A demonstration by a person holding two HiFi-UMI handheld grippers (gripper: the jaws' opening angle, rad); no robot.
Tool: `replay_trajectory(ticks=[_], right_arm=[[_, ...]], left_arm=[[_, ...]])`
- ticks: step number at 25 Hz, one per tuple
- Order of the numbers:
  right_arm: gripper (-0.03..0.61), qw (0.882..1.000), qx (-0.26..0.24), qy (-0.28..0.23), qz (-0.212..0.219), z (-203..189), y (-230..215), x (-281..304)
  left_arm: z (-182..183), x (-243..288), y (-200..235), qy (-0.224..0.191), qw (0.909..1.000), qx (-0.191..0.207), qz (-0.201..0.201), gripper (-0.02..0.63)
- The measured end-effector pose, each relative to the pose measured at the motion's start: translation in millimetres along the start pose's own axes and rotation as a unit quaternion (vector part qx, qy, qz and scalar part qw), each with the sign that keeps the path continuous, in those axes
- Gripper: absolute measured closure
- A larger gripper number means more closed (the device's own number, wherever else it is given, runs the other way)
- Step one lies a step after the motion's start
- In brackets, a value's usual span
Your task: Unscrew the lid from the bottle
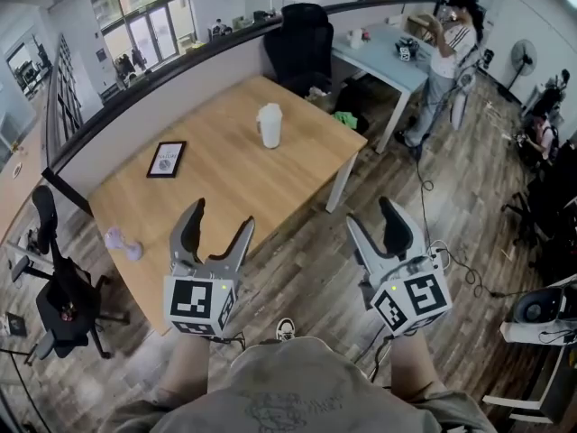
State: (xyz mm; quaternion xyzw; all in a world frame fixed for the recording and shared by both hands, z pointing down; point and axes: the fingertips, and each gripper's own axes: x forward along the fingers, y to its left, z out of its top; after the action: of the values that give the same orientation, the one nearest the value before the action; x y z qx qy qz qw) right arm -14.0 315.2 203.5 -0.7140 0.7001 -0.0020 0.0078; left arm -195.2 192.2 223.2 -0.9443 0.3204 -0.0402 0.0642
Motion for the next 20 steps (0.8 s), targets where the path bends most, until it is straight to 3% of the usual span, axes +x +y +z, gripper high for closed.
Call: replay_trajectory(ticks=[9,20], right_arm=[[0.319,1.0,-0.006,0.025,0.015,-15.0,-18.5,77.9],[0.319,0.998,0.006,0.05,0.044,-55.4,-75.6,150.0]], left_arm=[[-18.0,59.1,34.3,0.013,0.9999,-0.008,-0.002,0.261],[-44.4,138.2,45.1,0.025,0.9995,-0.007,0.018,0.261]])
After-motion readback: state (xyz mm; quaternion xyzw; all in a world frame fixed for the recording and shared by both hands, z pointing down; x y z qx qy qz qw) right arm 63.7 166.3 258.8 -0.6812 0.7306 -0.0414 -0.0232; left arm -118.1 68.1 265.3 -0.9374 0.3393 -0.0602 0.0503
